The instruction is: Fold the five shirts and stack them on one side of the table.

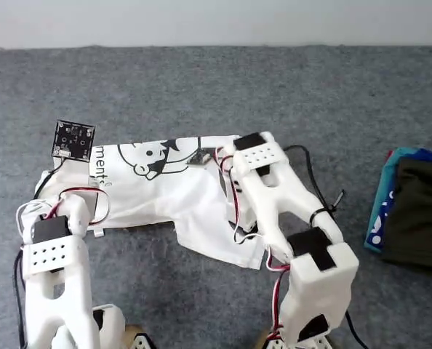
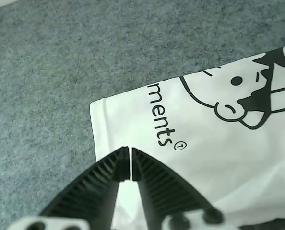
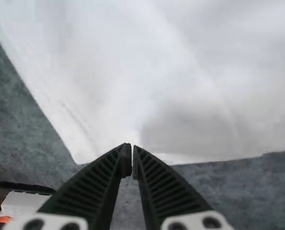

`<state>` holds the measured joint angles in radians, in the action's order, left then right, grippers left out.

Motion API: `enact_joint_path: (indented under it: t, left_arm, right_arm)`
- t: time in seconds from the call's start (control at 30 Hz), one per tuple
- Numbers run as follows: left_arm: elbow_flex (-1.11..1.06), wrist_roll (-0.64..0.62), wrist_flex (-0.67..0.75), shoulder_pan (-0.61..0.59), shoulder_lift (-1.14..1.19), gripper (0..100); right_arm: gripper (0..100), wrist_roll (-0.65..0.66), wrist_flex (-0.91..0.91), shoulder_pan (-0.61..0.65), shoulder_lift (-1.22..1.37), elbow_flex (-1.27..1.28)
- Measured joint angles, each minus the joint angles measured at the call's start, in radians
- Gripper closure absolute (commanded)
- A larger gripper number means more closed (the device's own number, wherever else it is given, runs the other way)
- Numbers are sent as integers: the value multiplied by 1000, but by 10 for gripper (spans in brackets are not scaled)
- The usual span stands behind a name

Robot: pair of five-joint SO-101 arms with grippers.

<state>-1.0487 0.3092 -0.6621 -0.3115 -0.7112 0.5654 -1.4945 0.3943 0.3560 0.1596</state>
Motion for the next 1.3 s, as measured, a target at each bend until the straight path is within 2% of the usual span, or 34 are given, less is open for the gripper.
enact_joint_path:
  t: [0.3, 0.5, 0.7, 0.97, 1.17, 1.3]
  left_arm:
    - [78, 0, -120, 0, 0, 986]
    - [83, 0, -126, 54, 0, 984]
    - [83, 25, -126, 230, 0, 954]
    - [83, 49, -160, 486, 0, 838]
    - [83, 49, -221, 674, 9, 810]
    - [123, 49, -235, 753, 121, 807]
  right_arm:
    - [989, -2, 12, -152, 38, 21]
    - [989, -2, -127, -126, -121, -34]
    - [989, -2, -256, -132, -394, -84]
    - [987, -3, -258, -278, -715, -9]
    - [987, -3, -258, -387, -865, 117]
    - [987, -3, -258, -427, -956, 178]
